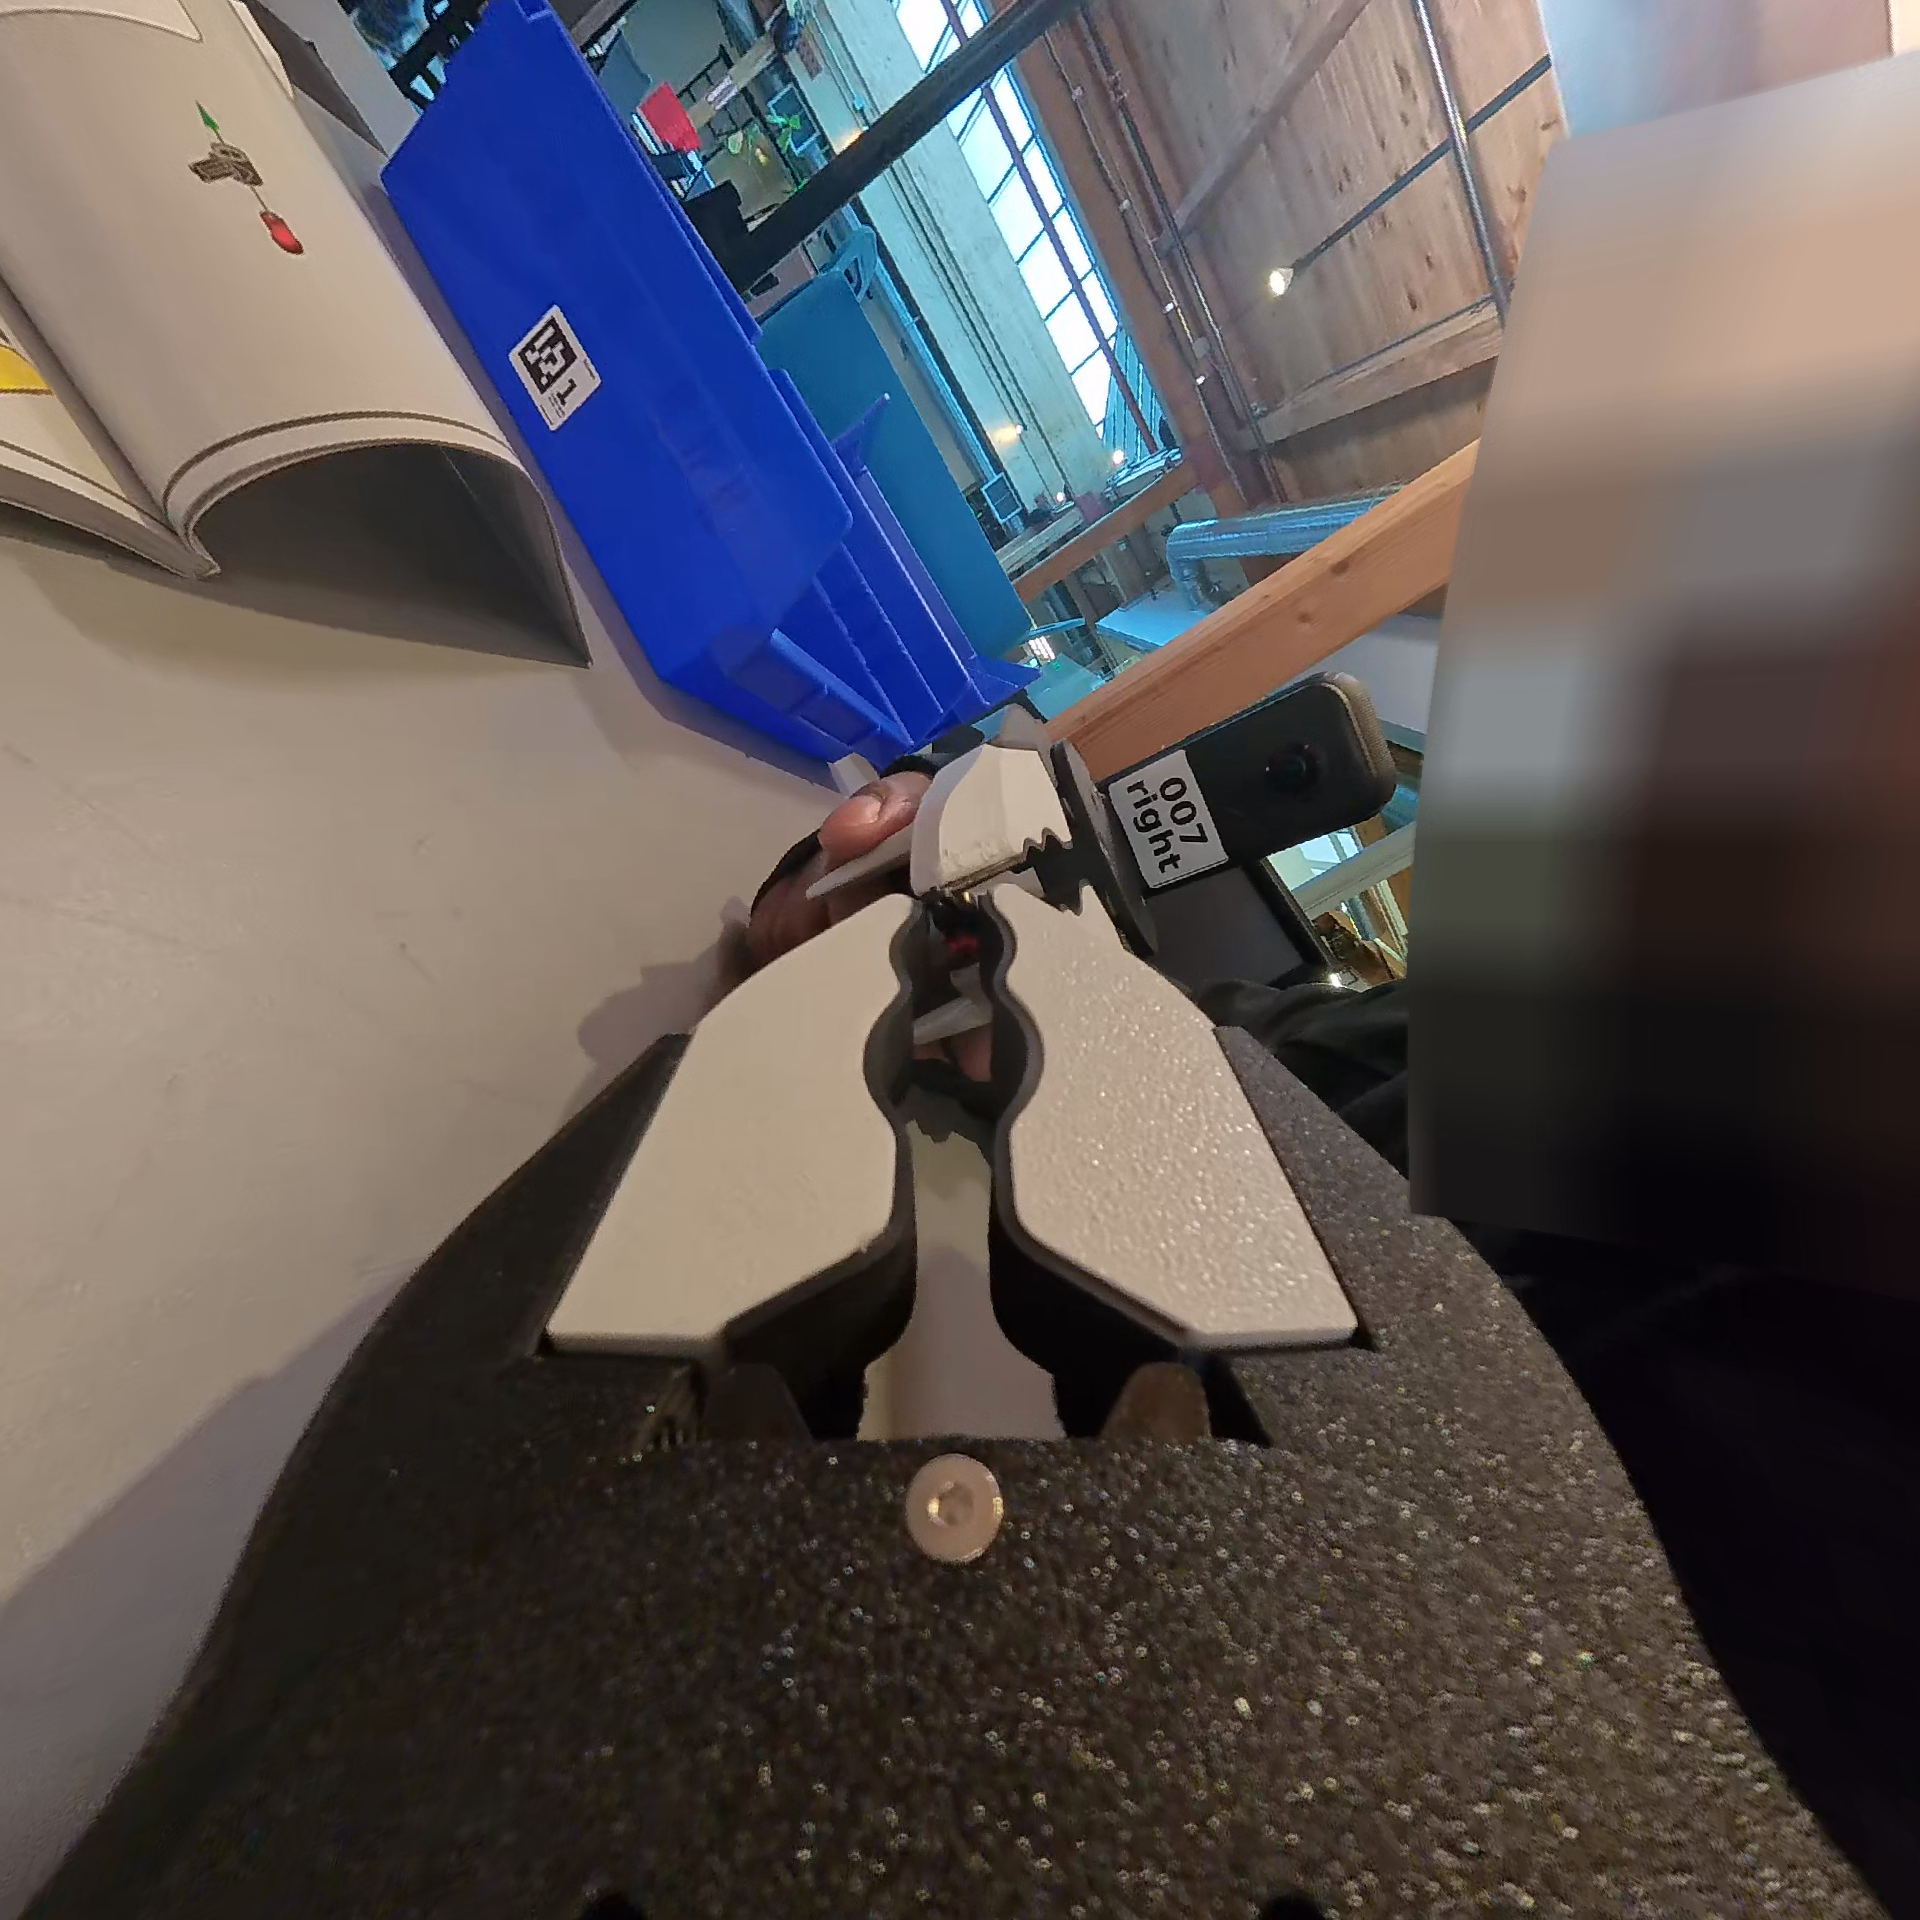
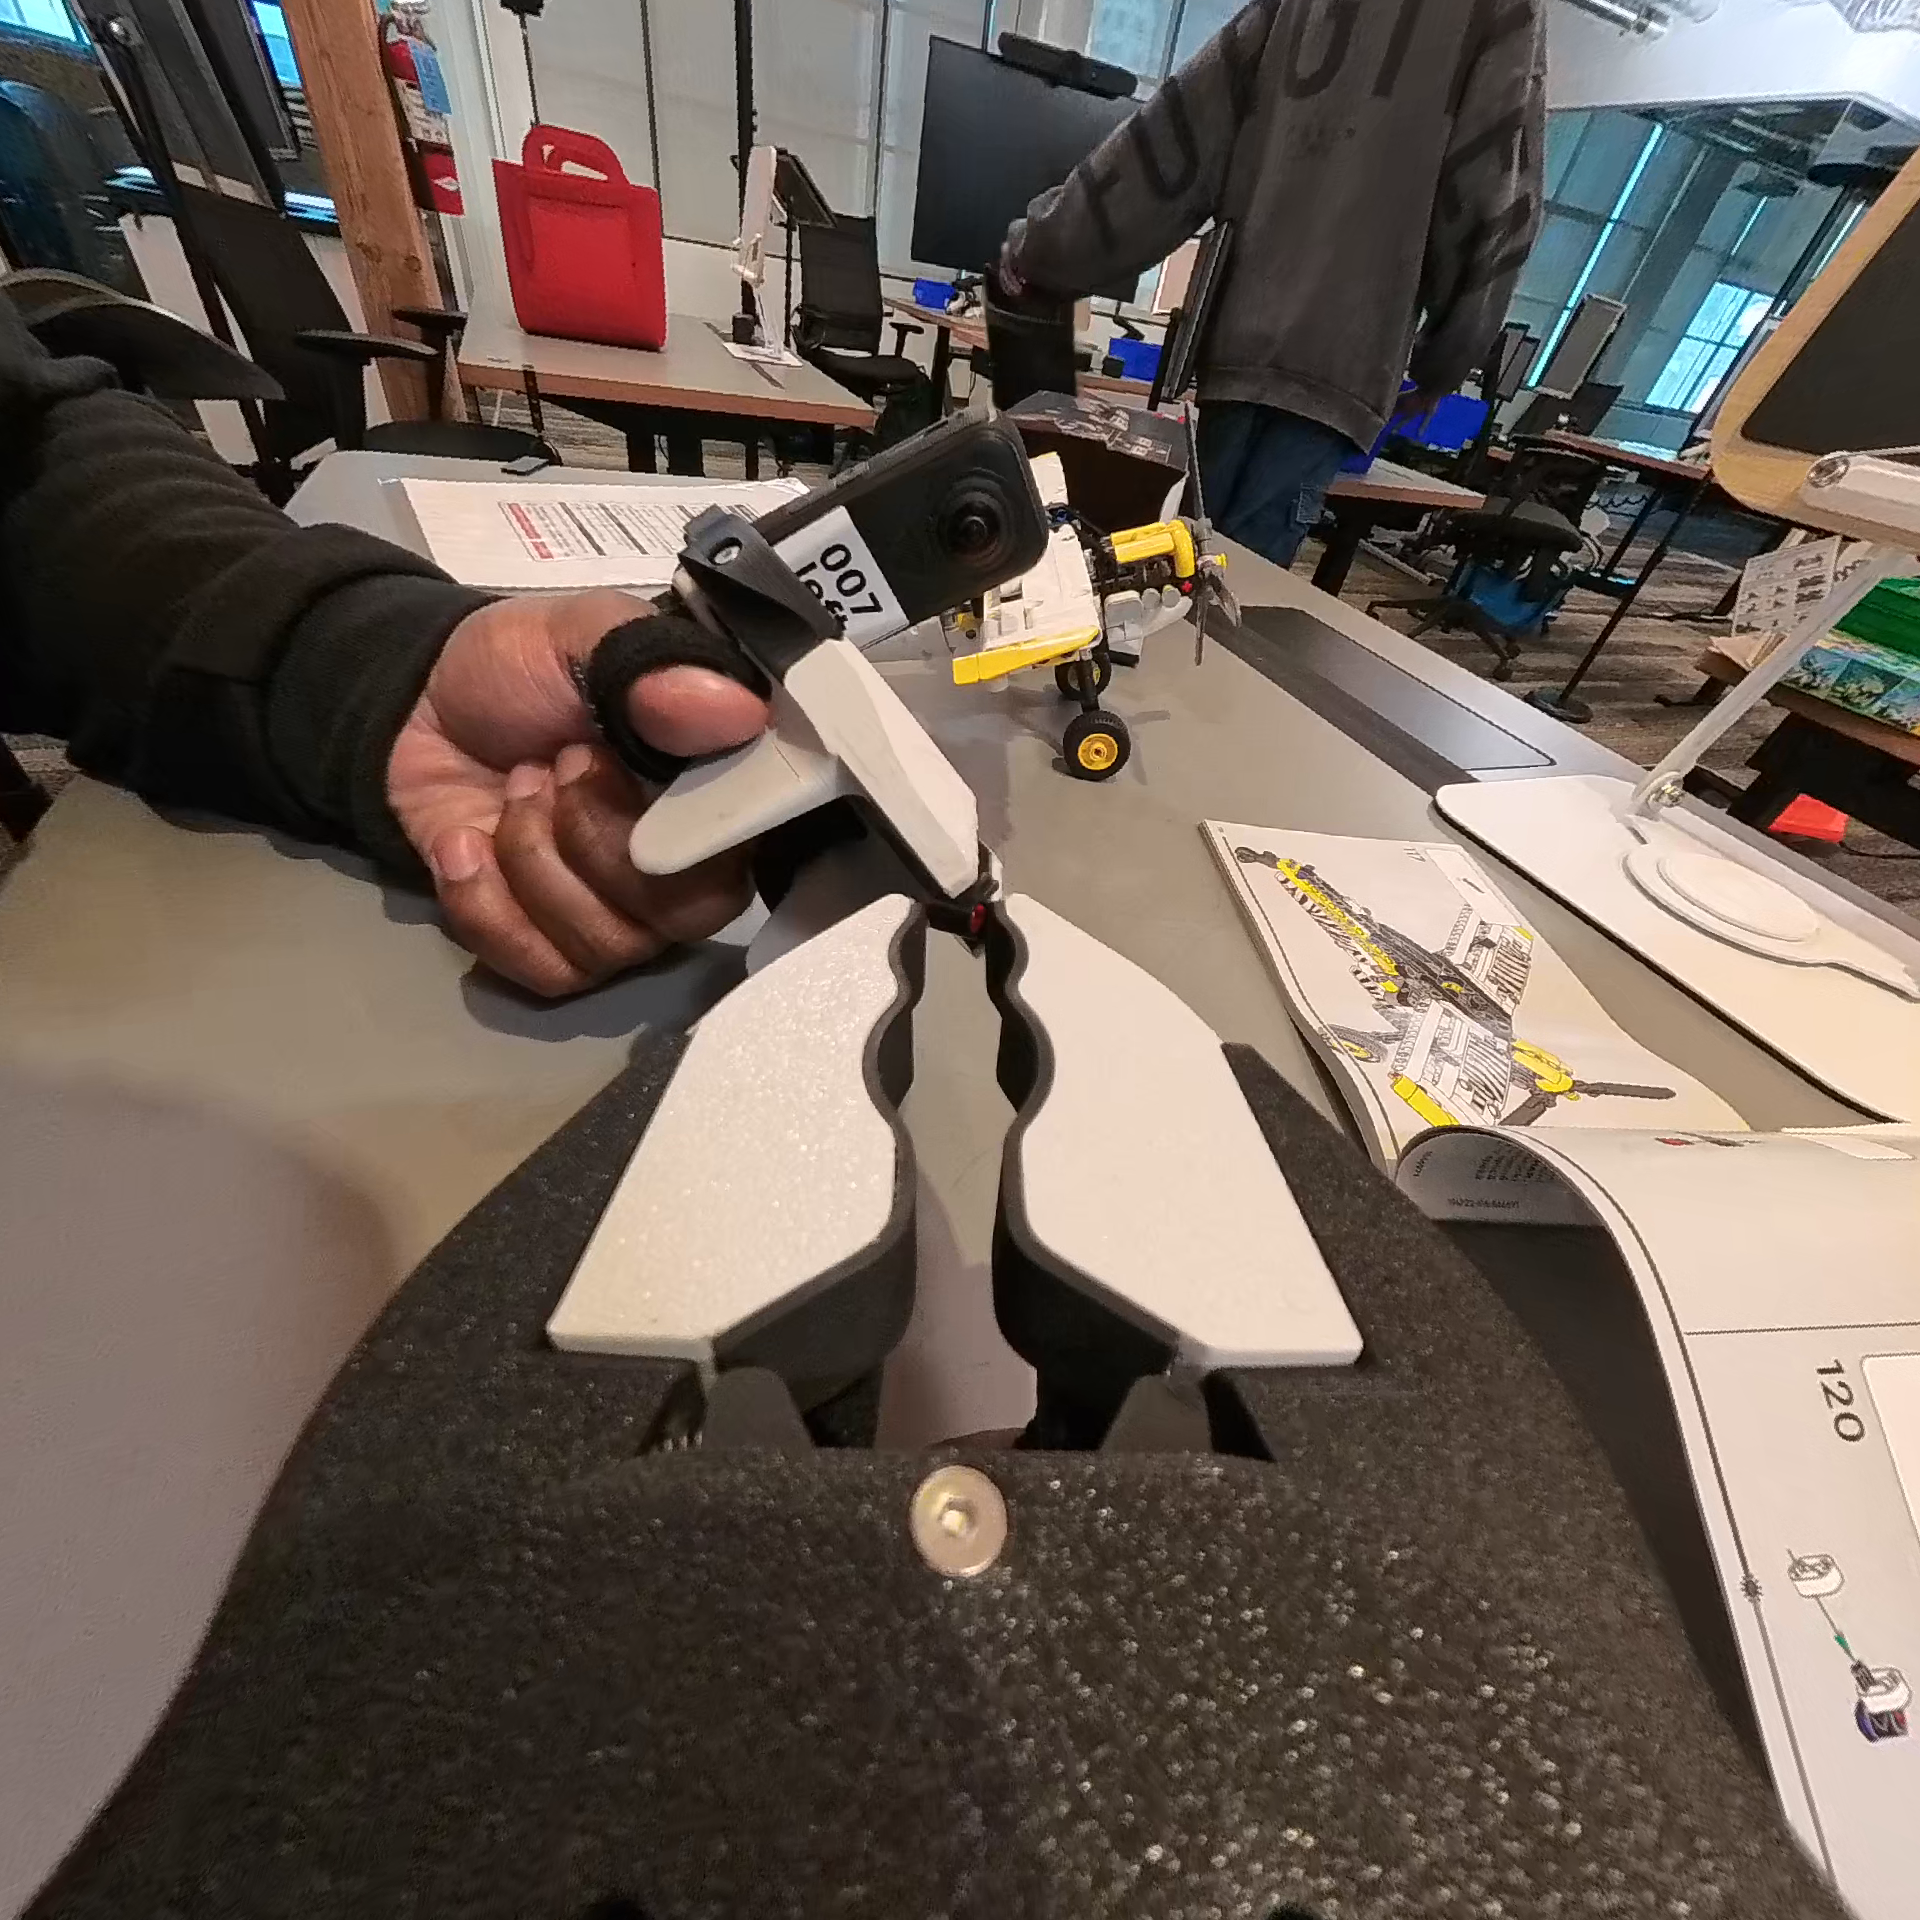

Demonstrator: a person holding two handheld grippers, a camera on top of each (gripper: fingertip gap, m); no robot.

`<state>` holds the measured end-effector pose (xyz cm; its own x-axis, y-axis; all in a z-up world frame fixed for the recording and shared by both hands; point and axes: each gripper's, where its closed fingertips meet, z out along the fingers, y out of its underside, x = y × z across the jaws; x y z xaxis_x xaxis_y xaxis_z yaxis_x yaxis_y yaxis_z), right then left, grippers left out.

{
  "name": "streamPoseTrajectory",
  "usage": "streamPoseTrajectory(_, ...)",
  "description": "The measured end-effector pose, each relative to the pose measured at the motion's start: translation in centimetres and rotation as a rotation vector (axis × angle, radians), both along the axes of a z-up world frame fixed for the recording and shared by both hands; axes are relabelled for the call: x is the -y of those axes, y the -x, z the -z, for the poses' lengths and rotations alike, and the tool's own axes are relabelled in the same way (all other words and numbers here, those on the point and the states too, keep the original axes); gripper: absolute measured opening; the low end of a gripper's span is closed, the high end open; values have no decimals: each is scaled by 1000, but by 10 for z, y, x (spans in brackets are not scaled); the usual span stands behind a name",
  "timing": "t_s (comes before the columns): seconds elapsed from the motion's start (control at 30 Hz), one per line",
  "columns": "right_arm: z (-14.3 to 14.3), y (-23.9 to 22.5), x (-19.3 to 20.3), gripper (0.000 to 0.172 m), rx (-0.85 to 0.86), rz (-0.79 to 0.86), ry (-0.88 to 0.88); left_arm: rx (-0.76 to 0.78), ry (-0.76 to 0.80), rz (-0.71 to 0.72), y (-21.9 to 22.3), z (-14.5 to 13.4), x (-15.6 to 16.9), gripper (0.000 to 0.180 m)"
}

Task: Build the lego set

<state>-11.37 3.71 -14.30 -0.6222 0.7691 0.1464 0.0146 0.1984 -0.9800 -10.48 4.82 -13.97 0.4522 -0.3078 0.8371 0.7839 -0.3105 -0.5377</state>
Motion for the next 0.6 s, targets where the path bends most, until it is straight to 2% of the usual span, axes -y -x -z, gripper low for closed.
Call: streamPoseTrajectory(0.6, -1, 3, -6, 20, 6, 32, 31, -53, -68, -85, 8, -10, 4, 7)
